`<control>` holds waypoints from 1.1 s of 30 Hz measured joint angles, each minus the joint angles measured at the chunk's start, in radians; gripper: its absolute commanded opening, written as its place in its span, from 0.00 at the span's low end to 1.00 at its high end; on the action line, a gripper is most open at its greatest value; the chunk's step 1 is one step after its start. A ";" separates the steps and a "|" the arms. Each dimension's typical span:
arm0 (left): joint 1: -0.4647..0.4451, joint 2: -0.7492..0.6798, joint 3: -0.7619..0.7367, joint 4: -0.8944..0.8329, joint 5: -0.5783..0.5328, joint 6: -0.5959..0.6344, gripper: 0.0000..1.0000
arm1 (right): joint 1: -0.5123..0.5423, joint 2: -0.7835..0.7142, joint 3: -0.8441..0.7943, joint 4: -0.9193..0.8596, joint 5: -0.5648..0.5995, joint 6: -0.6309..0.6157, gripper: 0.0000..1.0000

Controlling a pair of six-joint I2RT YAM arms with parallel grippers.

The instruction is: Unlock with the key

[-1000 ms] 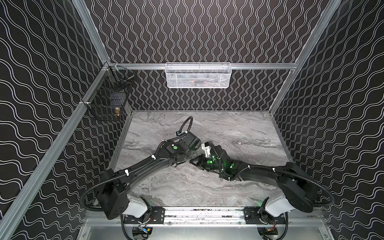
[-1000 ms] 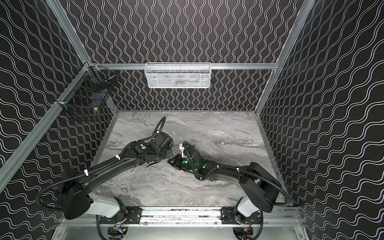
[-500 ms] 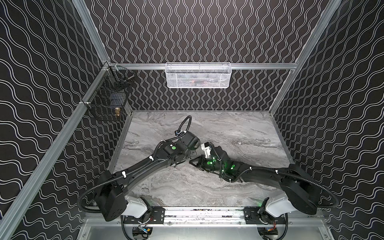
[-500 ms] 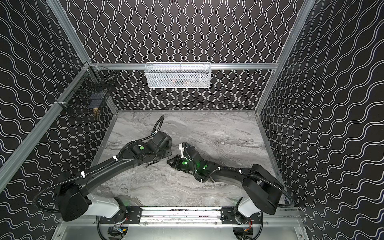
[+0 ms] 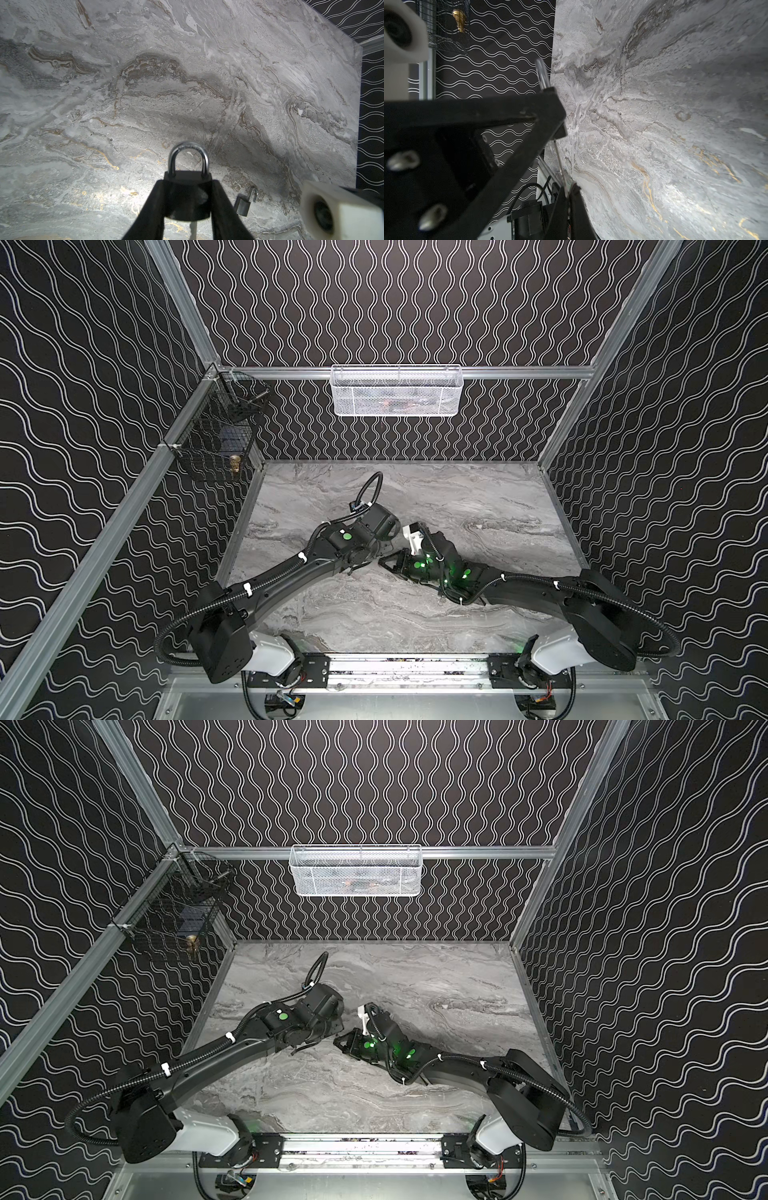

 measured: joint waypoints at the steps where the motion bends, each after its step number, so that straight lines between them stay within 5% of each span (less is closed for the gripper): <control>1: 0.000 -0.002 0.000 0.000 0.000 0.000 0.00 | 0.000 0.000 0.000 0.000 0.002 0.000 0.00; 33: 0.001 -0.021 -0.017 0.044 -0.007 -0.001 0.00 | -0.047 -0.033 0.010 -0.024 -0.027 -0.020 0.00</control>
